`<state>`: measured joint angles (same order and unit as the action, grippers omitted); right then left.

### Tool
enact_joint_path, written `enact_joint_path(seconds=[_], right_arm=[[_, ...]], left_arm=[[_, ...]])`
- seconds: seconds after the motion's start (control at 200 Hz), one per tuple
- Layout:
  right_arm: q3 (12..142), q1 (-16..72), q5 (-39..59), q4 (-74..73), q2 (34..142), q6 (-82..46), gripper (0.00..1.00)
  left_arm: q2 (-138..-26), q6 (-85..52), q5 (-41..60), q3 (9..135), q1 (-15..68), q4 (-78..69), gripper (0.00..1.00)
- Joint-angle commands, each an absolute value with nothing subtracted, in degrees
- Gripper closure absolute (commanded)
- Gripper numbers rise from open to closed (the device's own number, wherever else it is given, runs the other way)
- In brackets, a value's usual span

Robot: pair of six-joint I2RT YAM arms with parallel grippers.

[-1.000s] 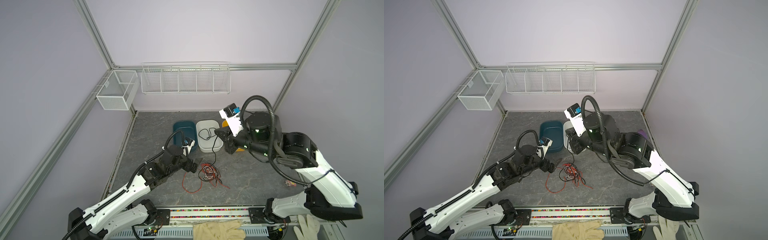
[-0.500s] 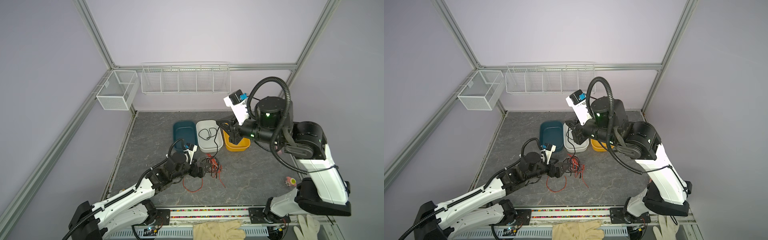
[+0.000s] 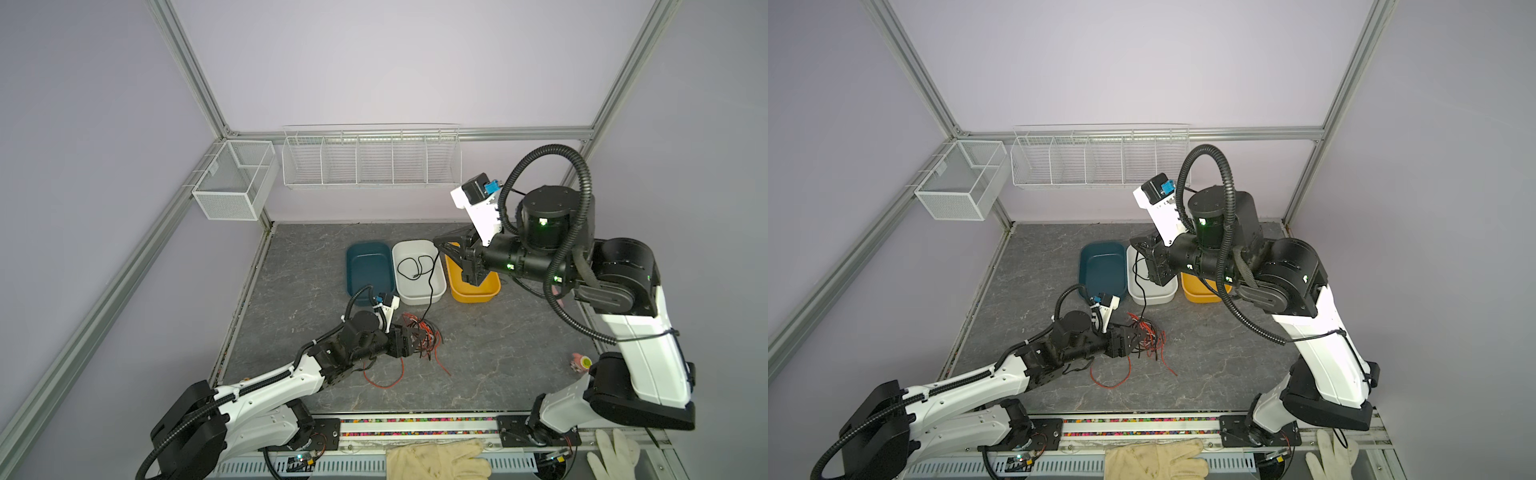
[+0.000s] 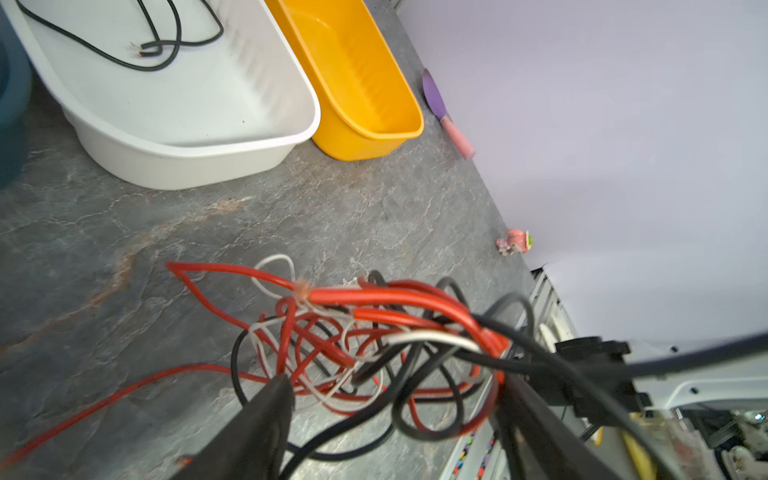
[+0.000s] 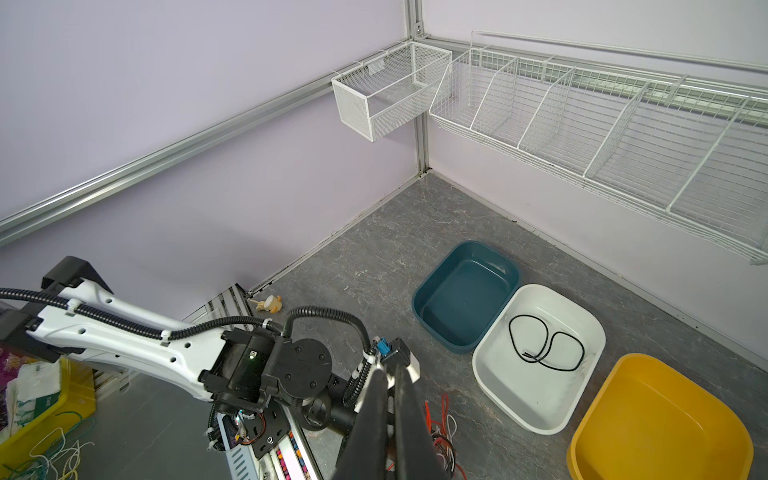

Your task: Untangle the cables

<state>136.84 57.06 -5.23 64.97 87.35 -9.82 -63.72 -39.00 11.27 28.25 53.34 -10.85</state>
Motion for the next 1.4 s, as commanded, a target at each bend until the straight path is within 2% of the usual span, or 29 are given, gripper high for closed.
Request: enact_joint_path(seconds=[0.0, 0.085, 0.37, 0.575, 0.939, 1.154, 1.254, 1.394], right_arm=[[138.16, 56.28, -3.40, 63.17, 87.56, -9.73, 0.93], [138.16, 56.12, -3.53, 63.08, 87.45, -9.79, 0.93], [138.75, 55.40, -3.93, 63.04, 86.31, -10.03, 0.94], [139.79, 55.03, -5.71, 64.07, 85.26, -9.63, 0.93], [138.52, 54.39, -15.45, 64.56, 79.86, -7.68, 0.93], [136.17, 54.14, -17.90, 64.30, 76.32, -7.38, 0.93], [130.19, 54.14, -19.22, 63.33, 73.17, -8.02, 0.93], [114.81, 54.11, -19.97, 58.35, 66.32, -9.76, 0.93]], left_arm=[[-65.56, -40.18, 12.25, 27.55, 53.70, -15.24, 0.34], [-66.33, -40.09, 11.92, 27.51, 53.79, -15.53, 0.42], [-67.70, -38.85, 9.35, 26.48, 53.72, -15.75, 0.84], [-70.20, -38.40, 7.79, 26.48, 53.75, -14.82, 1.00], [-70.50, -38.10, -3.31, 26.81, 53.29, -6.24, 1.00], [-69.84, -38.14, -3.30, 26.35, 49.49, -3.95, 1.00], [-67.86, -38.30, -3.47, 26.50, 47.70, -1.93, 1.00], [-63.81, -38.23, -3.61, 26.27, 47.33, -0.99, 1.00]])
